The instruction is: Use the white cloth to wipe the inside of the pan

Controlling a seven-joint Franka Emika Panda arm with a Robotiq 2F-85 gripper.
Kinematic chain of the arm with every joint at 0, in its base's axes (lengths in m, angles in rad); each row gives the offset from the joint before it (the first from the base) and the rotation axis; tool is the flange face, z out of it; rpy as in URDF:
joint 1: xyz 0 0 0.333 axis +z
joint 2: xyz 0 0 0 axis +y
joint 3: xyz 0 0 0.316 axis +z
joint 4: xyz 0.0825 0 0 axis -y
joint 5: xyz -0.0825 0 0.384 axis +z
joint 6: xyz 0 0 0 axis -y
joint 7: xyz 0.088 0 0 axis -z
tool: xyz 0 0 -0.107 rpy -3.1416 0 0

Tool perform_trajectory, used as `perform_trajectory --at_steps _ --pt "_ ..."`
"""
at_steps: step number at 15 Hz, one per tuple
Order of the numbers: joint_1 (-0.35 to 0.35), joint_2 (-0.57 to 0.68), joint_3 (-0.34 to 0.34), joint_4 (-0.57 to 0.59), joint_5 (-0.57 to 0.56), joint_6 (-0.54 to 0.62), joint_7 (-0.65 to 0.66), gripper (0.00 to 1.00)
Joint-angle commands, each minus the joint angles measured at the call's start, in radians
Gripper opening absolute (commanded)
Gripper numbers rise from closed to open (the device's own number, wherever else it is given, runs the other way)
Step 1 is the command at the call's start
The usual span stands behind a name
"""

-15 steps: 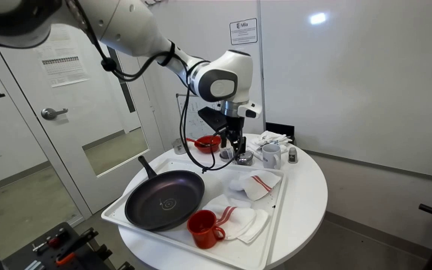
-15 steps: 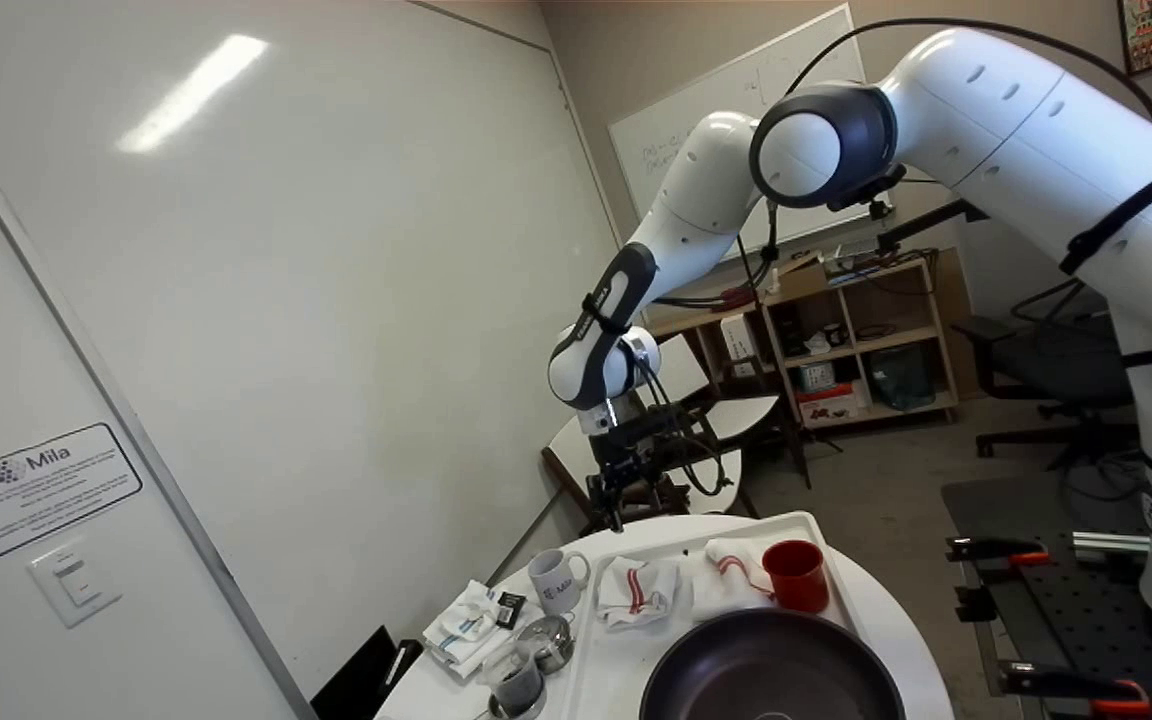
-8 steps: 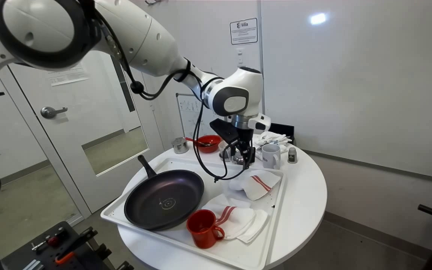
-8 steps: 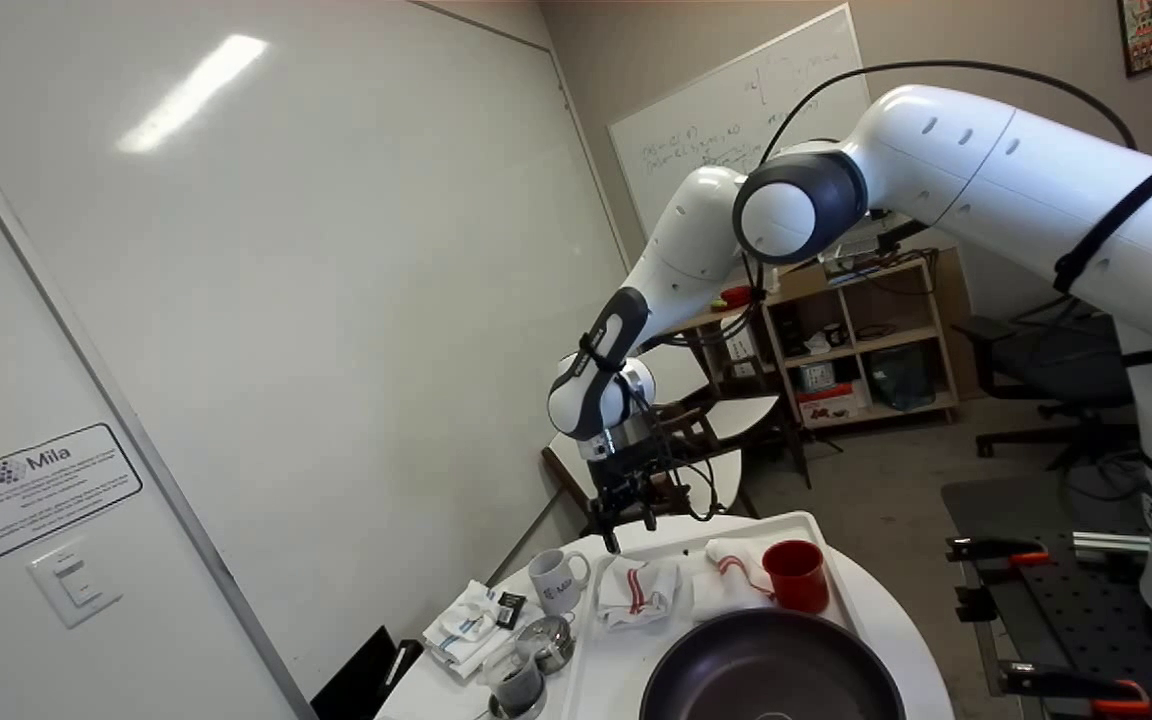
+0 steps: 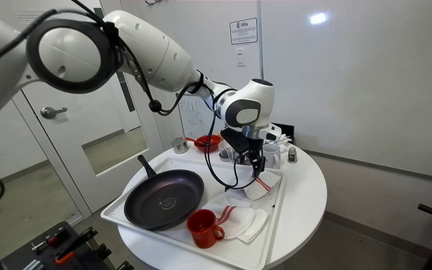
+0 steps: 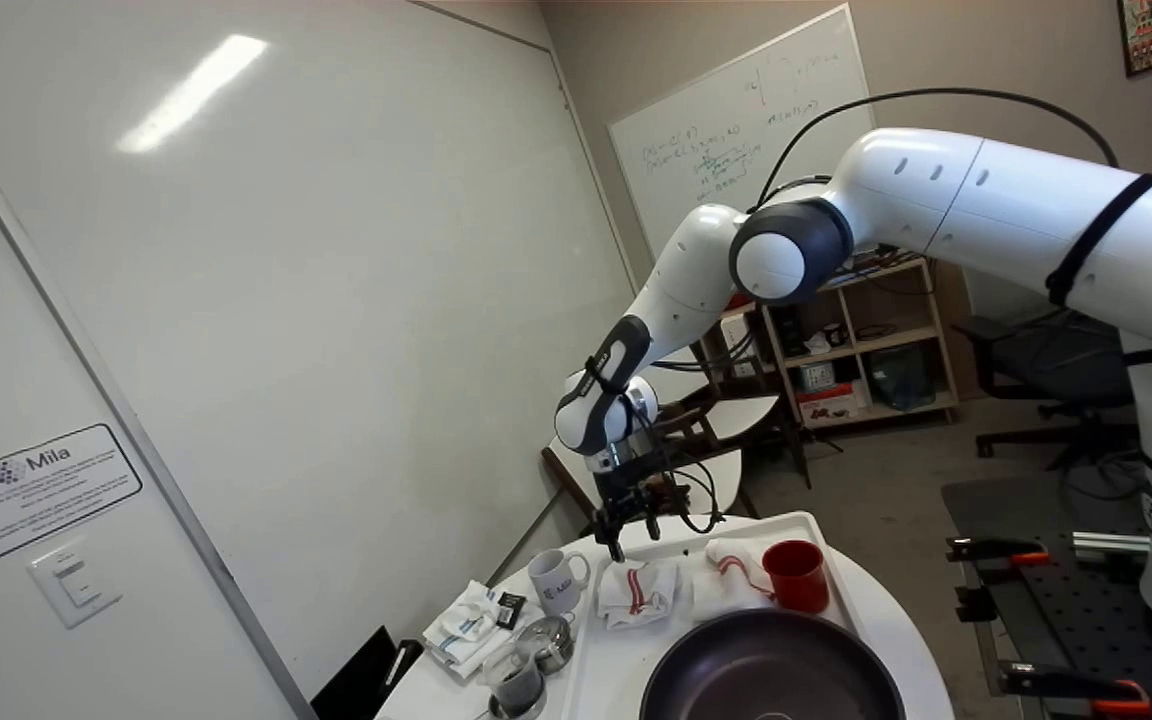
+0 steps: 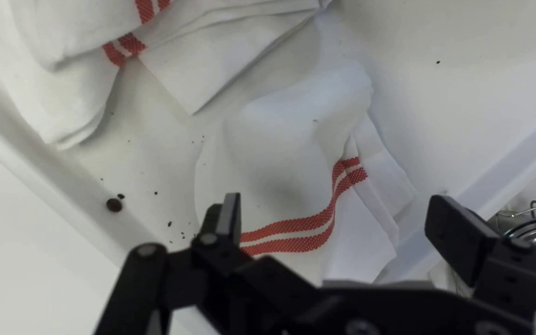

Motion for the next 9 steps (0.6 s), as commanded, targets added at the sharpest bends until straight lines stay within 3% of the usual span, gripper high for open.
perform_trajectory --at_steps 1,7,8,9 --pt "-0.012 0.075 0.005 0.113 -0.019 -0.074 0.031 1.0" --pt "-0.026 0.148 0.016 0.206 -0.003 -0.132 0.052 1.0" --pt "-0.018 0.109 0.011 0.134 -0.013 -0.093 0.029 1.0" --pt "-0.018 0.115 0.012 0.139 -0.014 -0.093 0.03 1.0"
